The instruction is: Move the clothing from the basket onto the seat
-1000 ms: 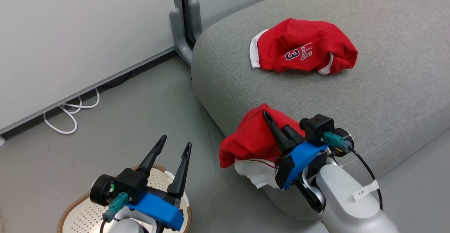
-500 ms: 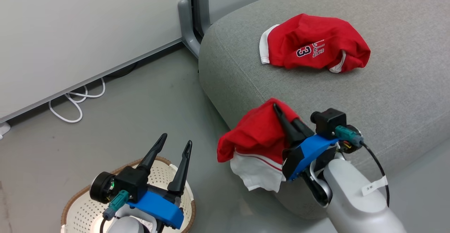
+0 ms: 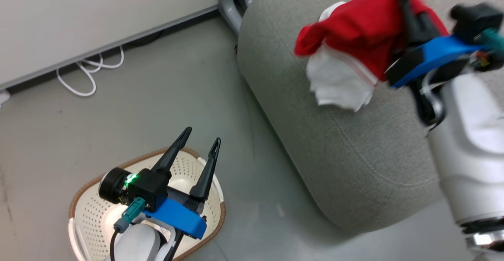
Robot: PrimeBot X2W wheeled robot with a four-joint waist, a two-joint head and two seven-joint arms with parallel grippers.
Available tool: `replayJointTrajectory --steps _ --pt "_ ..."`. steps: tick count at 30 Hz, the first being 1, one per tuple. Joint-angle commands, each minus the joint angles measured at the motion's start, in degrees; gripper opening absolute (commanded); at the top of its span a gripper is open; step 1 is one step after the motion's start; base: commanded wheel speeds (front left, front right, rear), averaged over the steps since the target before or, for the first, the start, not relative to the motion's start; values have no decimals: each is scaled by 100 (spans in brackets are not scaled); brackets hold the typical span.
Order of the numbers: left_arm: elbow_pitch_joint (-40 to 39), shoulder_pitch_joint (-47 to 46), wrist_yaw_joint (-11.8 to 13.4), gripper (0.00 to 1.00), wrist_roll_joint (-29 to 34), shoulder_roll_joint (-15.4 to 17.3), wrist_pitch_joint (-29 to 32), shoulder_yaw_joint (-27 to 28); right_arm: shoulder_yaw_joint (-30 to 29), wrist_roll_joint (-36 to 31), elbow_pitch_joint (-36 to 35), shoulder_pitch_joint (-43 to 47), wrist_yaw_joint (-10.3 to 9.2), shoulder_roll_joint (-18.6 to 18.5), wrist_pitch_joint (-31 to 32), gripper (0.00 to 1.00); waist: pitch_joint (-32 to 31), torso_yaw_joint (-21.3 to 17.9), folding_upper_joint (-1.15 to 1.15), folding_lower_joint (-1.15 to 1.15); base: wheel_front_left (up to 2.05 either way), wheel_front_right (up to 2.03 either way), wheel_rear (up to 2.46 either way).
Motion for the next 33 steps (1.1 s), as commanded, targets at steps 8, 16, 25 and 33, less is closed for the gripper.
replayJointTrajectory --steps 8,16,25,33 --pt "-277 -627 -7 100 84 220 -27 -191 -1160 -447 -376 -984 1 -938 489 0 898 591 0 0 0 0 0" --pt "-534 -1011 -7 100 150 331 -27 -258 -2007 -653 -518 -1324 1 -1543 566 0 1516 919 0 0 0 0 0" --pt "-992 -1246 -7 100 276 465 -27 -209 -2777 -672 5 -942 0 -1626 188 0 2201 1157 0 0 0 0 0" --pt "-1159 -1356 -7 100 391 586 -27 -225 -3131 -1015 571 -870 1 -1517 -143 0 2588 1224 0 0 0 0 0"
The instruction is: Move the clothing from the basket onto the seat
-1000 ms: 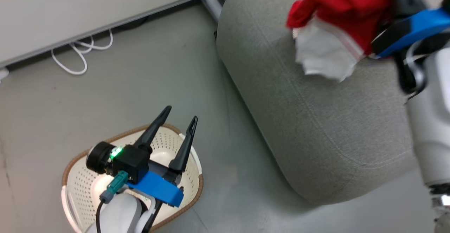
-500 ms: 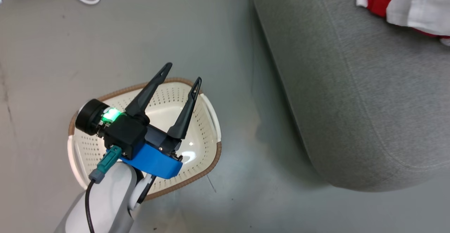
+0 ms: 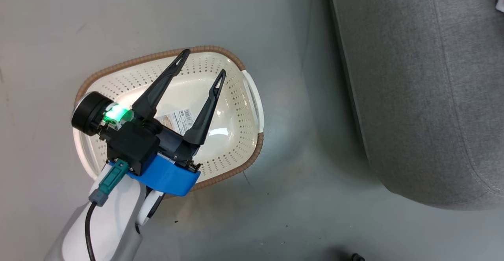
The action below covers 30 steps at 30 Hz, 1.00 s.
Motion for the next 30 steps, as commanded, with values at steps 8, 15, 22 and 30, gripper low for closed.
replayJointTrajectory --steps 8,15,22,30 --pt "-52 -146 -7 100 27 -5 -27 25 -138 -407 310 -109 -1 175 -192 29 125 35 0 -1 0 0 0" --pt "-8 -131 -7 100 -6 -38 -27 26 -190 -604 275 -125 -1 279 -234 100 44 22 0 -1 0 0 0" --pt "10 -123 -7 100 -21 -67 -27 49 -228 -688 231 -88 -1 384 -239 100 -34 19 0 -1 0 0 0" --pt "72 -54 -7 100 -57 -163 -27 48 -162 -743 179 29 -1 427 -244 100 -207 53 0 -1 0 0 0"
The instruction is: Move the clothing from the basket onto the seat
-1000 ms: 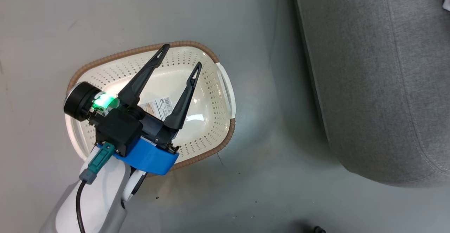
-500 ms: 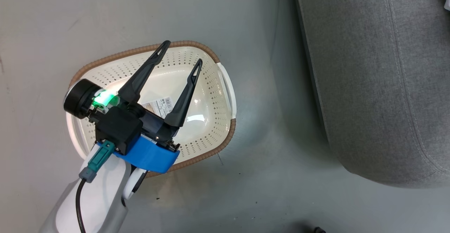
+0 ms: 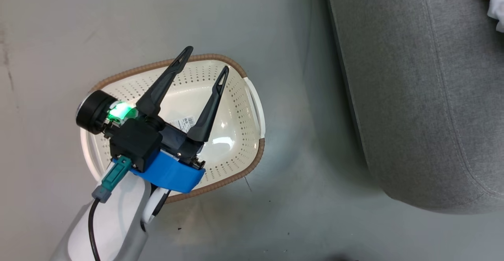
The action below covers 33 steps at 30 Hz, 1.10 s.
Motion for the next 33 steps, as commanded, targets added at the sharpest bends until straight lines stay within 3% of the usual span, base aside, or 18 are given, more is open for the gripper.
replayJointTrajectory --steps 1,15,33 --pt "29 24 -7 100 -46 -25 -27 34 18 -13 -26 94 -1 22 -27 100 -83 16 0 0 0 0 0" --pt "495 752 -7 100 -294 -466 -27 480 622 430 -347 1234 -1 222 -26 100 -1331 168 0 0 0 0 0" --pt "976 1724 -7 100 -406 -904 -27 1043 1602 677 -1533 3148 -1 572 138 100 -2714 682 0 0 0 0 0"
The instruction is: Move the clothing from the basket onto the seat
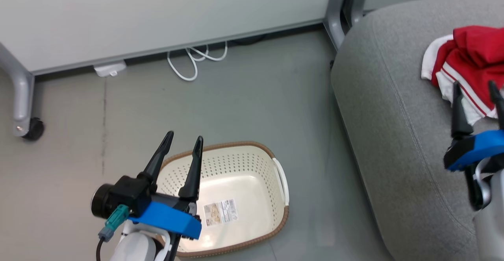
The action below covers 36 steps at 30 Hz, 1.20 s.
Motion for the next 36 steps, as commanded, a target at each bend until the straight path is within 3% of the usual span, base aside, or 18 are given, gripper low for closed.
replayJointTrajectory --steps 1,9,17,26,36 --pt "59 140 -7 100 -28 -28 -27 101 140 99 -249 304 1 100 96 100 -263 179 0 2 0 0 0" --pt "259 410 -7 100 -83 -103 -28 420 532 192 -1276 1163 1 285 463 100 -627 432 0 2 0 0 0" --pt "437 506 -7 100 -40 -175 -28 818 738 208 -1836 1641 0 501 662 100 -762 622 0 2 0 0 0" --pt "647 367 -7 100 -24 -170 -28 1101 726 253 -2068 2038 1 799 679 100 -890 875 0 2 0 0 0" --pt "759 409 -7 100 -29 -142 -28 1155 777 324 -2012 2178 1 983 672 100 -956 895 0 2 0 0 0"
